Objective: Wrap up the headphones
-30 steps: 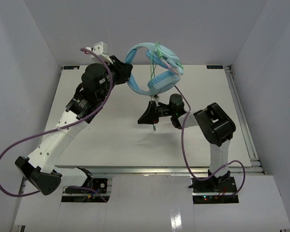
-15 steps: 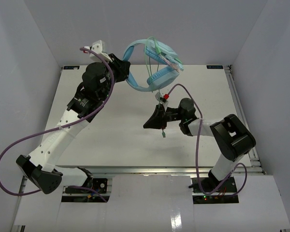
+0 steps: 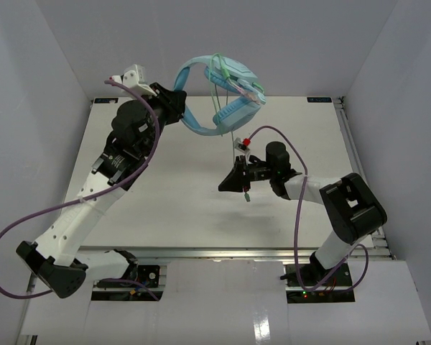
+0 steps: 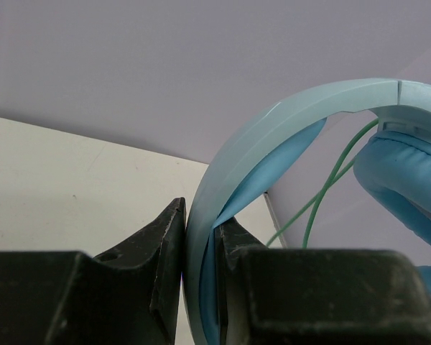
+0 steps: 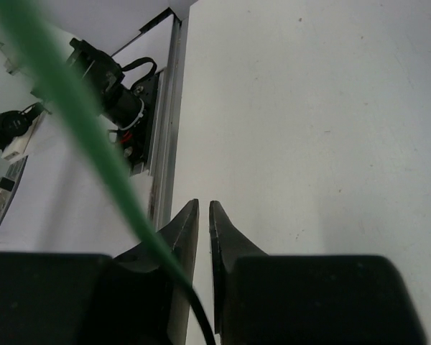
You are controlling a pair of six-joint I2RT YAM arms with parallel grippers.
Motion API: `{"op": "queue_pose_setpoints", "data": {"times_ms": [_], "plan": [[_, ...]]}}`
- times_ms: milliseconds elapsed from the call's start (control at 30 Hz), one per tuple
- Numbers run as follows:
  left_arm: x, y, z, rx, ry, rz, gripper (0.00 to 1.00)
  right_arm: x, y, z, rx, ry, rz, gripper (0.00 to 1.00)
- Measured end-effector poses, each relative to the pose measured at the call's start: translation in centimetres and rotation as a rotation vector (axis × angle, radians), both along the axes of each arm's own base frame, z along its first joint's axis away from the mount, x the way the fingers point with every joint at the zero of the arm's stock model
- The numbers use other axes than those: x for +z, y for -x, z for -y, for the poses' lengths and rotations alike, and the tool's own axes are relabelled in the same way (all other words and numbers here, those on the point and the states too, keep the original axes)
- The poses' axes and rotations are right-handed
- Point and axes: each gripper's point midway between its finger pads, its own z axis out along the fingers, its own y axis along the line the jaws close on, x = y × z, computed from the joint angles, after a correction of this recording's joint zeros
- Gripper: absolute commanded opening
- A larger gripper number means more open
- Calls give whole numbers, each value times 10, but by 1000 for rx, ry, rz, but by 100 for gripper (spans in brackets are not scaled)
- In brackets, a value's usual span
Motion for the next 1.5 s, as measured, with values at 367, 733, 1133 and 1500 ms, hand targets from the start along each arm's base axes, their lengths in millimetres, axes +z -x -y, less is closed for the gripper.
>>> {"op": "queue_pose_setpoints", "data": {"times_ms": [367, 733, 1133, 1500], "plan": [[42, 31, -20, -8, 93, 93, 0, 25, -13, 2, 3, -50, 23, 9], [24, 15, -17, 30, 27, 64, 0, 50, -1, 9, 15, -52, 170, 8], [-27, -31, -5, 125, -64, -43, 0, 71, 28, 9, -54, 148, 617, 8], [-75, -71, -7, 220, -247, -112, 0, 96, -1, 40, -165, 480, 1005, 8]]}}
